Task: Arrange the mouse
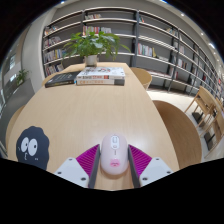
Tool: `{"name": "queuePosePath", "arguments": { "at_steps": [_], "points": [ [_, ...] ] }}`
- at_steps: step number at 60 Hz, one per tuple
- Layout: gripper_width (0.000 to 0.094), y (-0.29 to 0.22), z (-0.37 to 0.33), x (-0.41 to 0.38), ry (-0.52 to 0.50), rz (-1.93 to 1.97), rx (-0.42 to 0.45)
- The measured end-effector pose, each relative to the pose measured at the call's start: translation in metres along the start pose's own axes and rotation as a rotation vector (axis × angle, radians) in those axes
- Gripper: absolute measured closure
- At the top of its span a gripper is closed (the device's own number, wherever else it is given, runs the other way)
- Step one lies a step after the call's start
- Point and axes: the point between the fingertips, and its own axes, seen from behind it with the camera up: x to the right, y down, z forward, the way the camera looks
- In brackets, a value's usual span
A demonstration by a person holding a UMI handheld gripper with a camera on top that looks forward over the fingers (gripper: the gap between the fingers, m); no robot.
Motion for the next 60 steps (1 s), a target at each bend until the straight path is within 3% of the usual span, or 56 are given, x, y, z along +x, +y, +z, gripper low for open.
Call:
{"name": "queuePosePath", "arguments": {
  "at_steps": [14, 20, 24, 33, 43, 50, 60],
  "points": [
    [0.0605, 0.004, -0.001, -0.003, 0.004, 0.022, -0.065],
    [0.0627, -0.007, -0.010, -0.007, 0.015, 0.074, -0.087],
    [0.0627, -0.042, -0.029, -0.007, 0.059, 0.080, -0.029],
    [0.0628, -0.144, -0.090, -0.053, 0.048, 0.076, 0.155],
    [0.0629, -0.214, -0.154, -0.151, -0.052, 0.045, 0.307],
    [0.0630, -0.201, -0.161, -0.216, -0.094, -0.011, 0.306],
    [0.0631, -0.106, -0.118, -0.273, -0.135, -0.024, 0.131]
  ]
}}
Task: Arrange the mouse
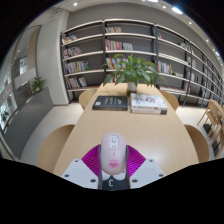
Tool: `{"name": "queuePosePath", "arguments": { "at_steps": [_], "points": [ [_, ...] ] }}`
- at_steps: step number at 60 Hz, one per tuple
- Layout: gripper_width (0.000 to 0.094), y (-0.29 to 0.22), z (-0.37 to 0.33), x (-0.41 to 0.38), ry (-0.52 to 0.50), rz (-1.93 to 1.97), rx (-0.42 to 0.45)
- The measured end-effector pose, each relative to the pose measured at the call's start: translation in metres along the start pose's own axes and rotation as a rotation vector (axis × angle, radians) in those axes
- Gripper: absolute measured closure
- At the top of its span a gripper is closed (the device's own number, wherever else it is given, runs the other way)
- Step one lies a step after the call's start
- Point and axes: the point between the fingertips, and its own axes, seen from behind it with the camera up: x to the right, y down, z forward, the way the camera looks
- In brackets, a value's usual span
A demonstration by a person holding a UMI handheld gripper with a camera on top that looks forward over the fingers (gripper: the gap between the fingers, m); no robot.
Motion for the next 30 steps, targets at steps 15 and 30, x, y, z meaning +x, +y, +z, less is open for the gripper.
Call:
{"name": "queuePosePath", "arguments": {
  "at_steps": [15, 30],
  "points": [
    [0.0617, 0.128, 0.051, 0.007, 0.049, 0.040, -0.208],
    [0.0490, 0.146, 0.061, 0.011, 0.065, 0.003, -0.227]
  ]
}}
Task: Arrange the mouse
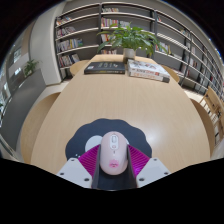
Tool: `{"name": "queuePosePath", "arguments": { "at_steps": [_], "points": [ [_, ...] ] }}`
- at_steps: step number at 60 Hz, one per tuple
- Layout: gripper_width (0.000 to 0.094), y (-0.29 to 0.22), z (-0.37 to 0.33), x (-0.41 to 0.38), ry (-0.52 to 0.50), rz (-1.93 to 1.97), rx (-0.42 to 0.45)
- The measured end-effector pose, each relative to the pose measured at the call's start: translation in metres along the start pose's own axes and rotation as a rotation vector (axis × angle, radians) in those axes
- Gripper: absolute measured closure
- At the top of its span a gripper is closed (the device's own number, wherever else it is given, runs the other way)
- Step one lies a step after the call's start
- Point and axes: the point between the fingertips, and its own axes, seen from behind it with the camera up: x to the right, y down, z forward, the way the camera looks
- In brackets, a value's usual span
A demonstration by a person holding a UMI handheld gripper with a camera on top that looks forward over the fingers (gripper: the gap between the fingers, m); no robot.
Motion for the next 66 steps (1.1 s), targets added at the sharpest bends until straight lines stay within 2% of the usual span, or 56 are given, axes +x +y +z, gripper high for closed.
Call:
{"name": "queuePosePath", "arguments": {
  "at_steps": [3, 5, 7, 8, 9, 22, 32, 48, 66],
  "points": [
    [0.0442, 0.004, 0.000, 0.000, 0.000, -0.007, -0.027],
    [0.0276, 0.001, -0.003, 0.002, 0.001, 0.000, -0.035],
    [0.0174, -0.003, -0.010, 0.001, 0.002, 0.007, -0.026],
    [0.0074, -0.007, -0.014, 0.002, 0.003, 0.011, -0.017],
    [0.0058, -0.011, -0.016, 0.004, 0.004, 0.013, -0.008],
    [0.0071, -0.061, -0.105, 0.021, 0.003, 0.053, 0.108],
    [0.0077, -0.072, -0.175, 0.037, 0.005, 0.029, 0.200],
    [0.0083, -0.034, -0.248, 0.055, -0.018, 0.036, 0.246],
    [0.0084, 0.024, -0.286, 0.068, -0.020, 0.028, 0.231]
  ]
}}
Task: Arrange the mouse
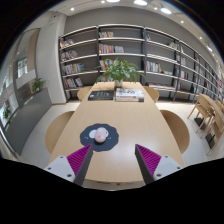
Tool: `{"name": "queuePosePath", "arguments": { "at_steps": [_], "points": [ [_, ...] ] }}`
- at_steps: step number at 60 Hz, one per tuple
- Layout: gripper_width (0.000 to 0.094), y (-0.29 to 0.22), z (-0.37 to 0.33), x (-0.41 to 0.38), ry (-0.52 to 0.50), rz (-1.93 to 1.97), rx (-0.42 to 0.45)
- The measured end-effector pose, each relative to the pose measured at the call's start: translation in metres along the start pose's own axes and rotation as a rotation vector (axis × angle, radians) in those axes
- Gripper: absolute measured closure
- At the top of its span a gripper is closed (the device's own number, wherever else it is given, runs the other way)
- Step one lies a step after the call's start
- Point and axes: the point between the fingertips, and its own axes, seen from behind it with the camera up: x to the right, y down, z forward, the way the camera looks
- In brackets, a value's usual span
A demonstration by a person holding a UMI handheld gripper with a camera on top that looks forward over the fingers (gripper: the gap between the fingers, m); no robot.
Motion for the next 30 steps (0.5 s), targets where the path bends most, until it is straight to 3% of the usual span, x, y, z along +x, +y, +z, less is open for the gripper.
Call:
{"name": "queuePosePath", "arguments": {
  "at_steps": [30],
  "points": [
    [0.0085, 0.017, -0.014, 0.004, -0.012, 0.008, -0.010]
  ]
}}
